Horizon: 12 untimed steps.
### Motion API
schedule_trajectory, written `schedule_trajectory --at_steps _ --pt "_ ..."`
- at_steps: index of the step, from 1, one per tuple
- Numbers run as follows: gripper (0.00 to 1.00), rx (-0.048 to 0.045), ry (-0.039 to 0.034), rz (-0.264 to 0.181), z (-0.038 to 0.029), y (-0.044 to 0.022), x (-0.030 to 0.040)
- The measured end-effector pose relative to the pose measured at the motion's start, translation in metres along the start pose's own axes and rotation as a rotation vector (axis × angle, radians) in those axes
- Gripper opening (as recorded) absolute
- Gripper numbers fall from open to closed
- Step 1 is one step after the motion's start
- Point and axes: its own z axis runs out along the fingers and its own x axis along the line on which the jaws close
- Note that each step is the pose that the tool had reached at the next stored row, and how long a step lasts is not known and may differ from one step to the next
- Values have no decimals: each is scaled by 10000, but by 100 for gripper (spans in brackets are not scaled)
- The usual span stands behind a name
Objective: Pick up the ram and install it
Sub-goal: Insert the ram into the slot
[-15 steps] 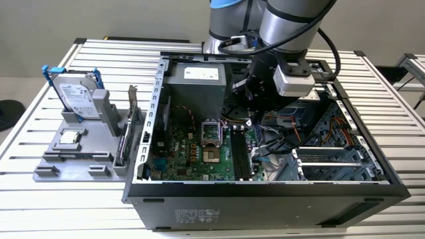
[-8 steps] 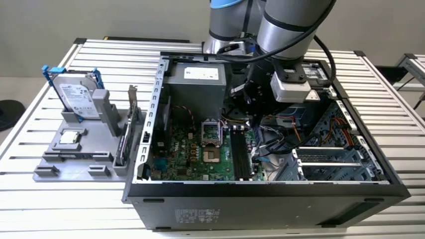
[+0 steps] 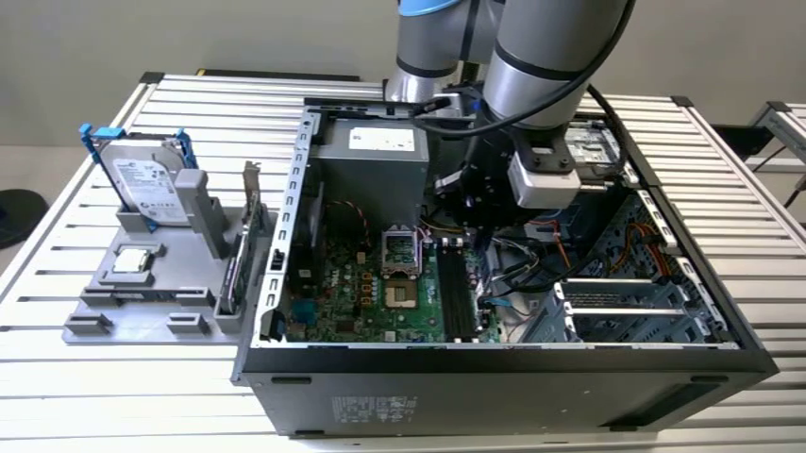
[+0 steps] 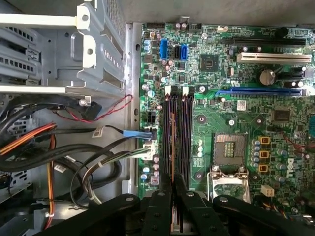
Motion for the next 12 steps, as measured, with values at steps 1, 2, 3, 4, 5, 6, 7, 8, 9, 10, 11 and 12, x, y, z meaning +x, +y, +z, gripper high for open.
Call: schedule_trajectory --at_steps 1,2,3,4,5,6,7,8,9,10,11,12 --pt "0 2 0 -1 19 2 1" --pt "0 1 -9 -2 36 7 1" --pt "0 -1 -28 -3 44 12 1" --pt "0 -1 -64 -4 50 17 1" --pt "0 -1 -106 -4 61 22 1" --pt "0 0 -126 -4 75 29 1" --pt "0 1 -130 -6 94 40 2" --pt "0 1 -131 -9 112 51 2" --pt "0 -1 -132 -11 130 62 2" --pt "0 -1 -131 -14 146 77 2" --pt "0 0 -131 -18 165 88 3" --pt "0 3 -130 -17 184 95 2"
